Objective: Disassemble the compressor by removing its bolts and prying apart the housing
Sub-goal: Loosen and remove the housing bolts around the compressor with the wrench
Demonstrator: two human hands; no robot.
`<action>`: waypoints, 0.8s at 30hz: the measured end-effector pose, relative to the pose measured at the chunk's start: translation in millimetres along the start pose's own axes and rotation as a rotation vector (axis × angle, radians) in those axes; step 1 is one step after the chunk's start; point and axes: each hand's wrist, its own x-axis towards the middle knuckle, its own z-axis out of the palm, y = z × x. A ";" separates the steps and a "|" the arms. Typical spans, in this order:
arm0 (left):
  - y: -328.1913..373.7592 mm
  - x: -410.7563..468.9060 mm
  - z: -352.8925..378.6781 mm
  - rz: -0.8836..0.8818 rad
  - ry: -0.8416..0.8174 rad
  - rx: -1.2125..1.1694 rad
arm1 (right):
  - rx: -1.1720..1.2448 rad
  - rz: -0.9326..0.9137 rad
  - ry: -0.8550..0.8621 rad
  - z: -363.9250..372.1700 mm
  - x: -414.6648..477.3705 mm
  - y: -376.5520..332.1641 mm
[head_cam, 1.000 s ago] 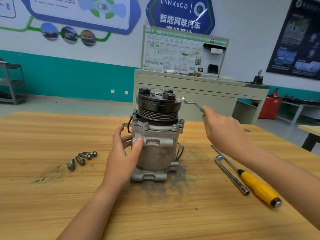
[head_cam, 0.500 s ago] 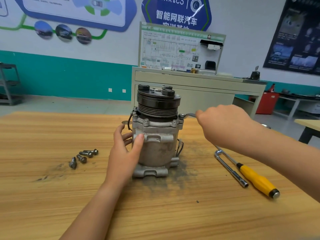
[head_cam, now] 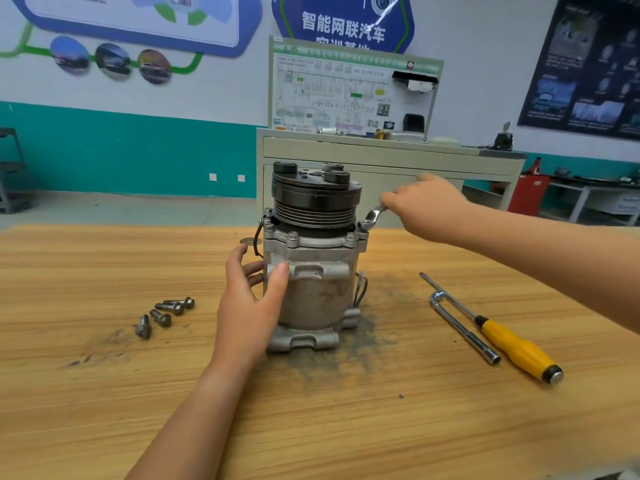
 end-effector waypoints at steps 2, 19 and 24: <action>-0.1 -0.4 -0.1 0.006 0.004 0.002 | 0.068 -0.020 0.136 18.0 16.9 -3.5; -1.5 -2.4 0.6 0.012 0.002 0.007 | 0.321 0.165 0.072 -3.1 -64.8 -18.6; 2.4 -4.3 0.5 0.001 -0.008 -0.015 | 0.195 0.144 -0.001 -18.1 -67.0 -22.1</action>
